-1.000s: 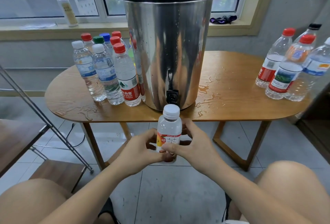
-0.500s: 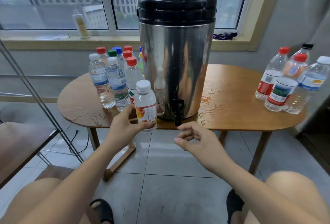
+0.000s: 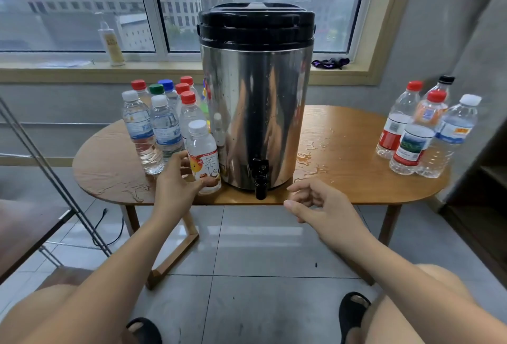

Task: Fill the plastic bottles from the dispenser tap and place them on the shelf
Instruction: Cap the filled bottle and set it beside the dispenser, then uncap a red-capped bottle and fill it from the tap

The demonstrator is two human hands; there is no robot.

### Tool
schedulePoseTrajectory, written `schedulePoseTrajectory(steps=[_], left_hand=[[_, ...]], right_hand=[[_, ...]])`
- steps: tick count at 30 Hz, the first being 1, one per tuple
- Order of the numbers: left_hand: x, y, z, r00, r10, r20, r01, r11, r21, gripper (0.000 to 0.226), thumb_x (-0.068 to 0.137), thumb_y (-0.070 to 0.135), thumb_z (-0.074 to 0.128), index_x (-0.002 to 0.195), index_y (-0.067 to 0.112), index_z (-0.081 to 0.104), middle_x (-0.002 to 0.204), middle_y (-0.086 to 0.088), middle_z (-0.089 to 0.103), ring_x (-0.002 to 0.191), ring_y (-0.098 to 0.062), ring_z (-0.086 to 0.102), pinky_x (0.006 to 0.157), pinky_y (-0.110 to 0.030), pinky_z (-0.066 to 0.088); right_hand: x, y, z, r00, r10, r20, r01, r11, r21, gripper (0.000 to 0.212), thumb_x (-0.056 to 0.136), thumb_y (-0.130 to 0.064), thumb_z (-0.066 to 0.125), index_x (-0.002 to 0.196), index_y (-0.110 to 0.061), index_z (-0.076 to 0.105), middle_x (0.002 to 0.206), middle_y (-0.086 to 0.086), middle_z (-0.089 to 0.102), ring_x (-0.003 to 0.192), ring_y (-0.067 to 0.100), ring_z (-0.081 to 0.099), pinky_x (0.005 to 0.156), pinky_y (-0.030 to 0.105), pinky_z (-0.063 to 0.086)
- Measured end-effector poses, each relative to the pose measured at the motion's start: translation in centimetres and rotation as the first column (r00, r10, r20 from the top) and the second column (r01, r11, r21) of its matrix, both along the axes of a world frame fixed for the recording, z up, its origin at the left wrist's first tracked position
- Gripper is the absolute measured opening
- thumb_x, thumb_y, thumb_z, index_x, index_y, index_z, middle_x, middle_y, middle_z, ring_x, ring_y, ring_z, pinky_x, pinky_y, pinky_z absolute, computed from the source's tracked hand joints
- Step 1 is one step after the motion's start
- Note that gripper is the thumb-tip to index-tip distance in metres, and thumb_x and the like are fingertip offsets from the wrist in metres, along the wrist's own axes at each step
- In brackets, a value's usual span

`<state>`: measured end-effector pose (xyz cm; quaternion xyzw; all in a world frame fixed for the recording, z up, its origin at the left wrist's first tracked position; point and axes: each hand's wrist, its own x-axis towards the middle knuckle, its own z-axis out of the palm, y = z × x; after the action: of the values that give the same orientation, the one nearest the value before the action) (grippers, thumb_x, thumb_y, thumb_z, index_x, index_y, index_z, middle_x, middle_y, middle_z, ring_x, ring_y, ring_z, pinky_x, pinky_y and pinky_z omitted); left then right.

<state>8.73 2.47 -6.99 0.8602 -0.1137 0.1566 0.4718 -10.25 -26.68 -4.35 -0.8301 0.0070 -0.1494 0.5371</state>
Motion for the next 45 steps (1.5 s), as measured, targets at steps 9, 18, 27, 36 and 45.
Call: schedulePoseTrajectory(steps=[9, 18, 27, 36, 45], left_hand=[[1.7, -0.1, 1.1, 0.997, 0.061, -0.039, -0.059, 0.997, 0.042, 0.069, 0.078, 0.036, 0.098, 0.135, 0.026, 0.060, 0.115, 0.013, 0.066, 0.106, -0.011, 0.063, 0.084, -0.029, 0.053], [-0.2, -0.4, 0.6, 0.991, 0.113, -0.064, -0.112, 0.993, 0.028, 0.053, 0.079, 0.044, 0.096, 0.107, 0.022, 0.058, 0.094, 0.006, 0.069, 0.088, -0.010, 0.066, 0.067, -0.030, 0.051], [-5.2, -3.2, -1.0, 0.993, -0.074, -0.088, 0.072, 0.997, -0.020, 0.038, 0.080, 0.043, 0.095, 0.099, 0.029, 0.065, 0.088, 0.003, 0.072, 0.085, -0.015, 0.070, 0.078, -0.042, 0.061], [-6.9, -7.4, -2.8, 0.976, -0.165, -0.142, 0.158, 0.986, -0.059, 0.029, 0.081, 0.045, 0.093, 0.091, 0.031, 0.070, 0.082, 0.014, 0.075, 0.079, -0.009, 0.071, 0.071, -0.044, 0.065], [-7.6, -9.2, -3.6, 0.959, -0.189, -0.212, 0.192, 0.981, -0.010, 0.030, 0.085, 0.045, 0.091, 0.097, 0.033, 0.067, 0.084, 0.011, 0.078, 0.079, -0.007, 0.074, 0.071, -0.031, 0.061]], right_hand=[[-0.2, -0.6, 0.8, 1.000, -0.011, -0.017, 0.011, 1.000, -0.003, 0.023, 0.094, -0.029, 0.084, 0.114, -0.033, 0.073, 0.095, -0.006, 0.076, 0.092, 0.018, 0.073, 0.083, 0.046, 0.066], [-0.3, -3.0, 2.8, 0.996, -0.087, 0.028, 0.089, 0.994, -0.067, 0.024, 0.094, -0.034, 0.083, 0.116, -0.033, 0.072, 0.097, -0.006, 0.075, 0.093, 0.018, 0.073, 0.085, 0.045, 0.066], [-0.3, -9.6, 6.3, 0.959, -0.272, 0.082, 0.284, 0.937, -0.205, 0.031, 0.096, -0.038, 0.081, 0.121, -0.025, 0.068, 0.095, -0.004, 0.075, 0.083, 0.015, 0.075, 0.074, 0.042, 0.068], [0.4, -19.3, 9.6, 0.819, -0.549, 0.163, 0.573, 0.779, -0.255, 0.037, 0.097, -0.039, 0.079, 0.126, -0.021, 0.065, 0.088, -0.002, 0.075, 0.085, 0.015, 0.074, 0.080, 0.042, 0.061], [3.4, -26.1, 11.3, 0.624, -0.773, 0.115, 0.768, 0.579, -0.273, 0.074, 0.082, -0.053, 0.085, 0.139, -0.021, 0.049, 0.125, 0.008, 0.067, 0.099, 0.034, 0.073, 0.089, 0.054, 0.063]])
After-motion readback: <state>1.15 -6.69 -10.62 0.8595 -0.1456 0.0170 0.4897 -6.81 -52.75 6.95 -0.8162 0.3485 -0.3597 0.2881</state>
